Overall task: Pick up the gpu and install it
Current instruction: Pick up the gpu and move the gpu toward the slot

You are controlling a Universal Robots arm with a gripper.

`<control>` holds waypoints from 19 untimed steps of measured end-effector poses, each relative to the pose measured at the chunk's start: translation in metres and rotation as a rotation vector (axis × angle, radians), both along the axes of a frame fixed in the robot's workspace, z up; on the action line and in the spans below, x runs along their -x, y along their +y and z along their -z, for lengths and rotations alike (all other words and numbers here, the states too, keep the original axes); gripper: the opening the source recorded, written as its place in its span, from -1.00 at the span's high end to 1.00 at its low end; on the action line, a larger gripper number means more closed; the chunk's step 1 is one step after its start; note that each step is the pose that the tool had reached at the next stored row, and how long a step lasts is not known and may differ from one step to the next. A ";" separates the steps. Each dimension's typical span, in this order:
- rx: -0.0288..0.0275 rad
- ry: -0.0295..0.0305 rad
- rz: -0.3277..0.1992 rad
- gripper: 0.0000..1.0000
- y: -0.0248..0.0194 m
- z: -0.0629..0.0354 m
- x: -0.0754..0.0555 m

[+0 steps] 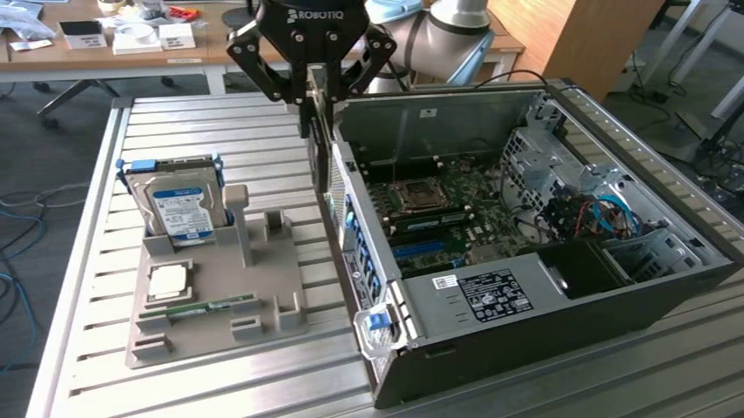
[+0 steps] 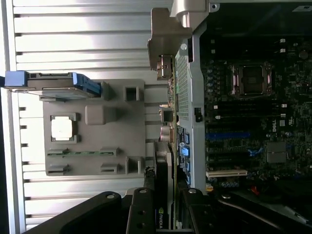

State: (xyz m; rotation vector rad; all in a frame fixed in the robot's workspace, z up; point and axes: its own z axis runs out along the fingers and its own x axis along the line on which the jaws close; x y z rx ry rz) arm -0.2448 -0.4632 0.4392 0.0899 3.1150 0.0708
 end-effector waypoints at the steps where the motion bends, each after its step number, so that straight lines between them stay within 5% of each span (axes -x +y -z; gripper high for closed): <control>1: 0.0000 0.0000 0.000 0.47 0.0000 0.0000 -0.002; 19: -0.0004 0.0000 0.000 0.47 0.0000 0.0000 -0.032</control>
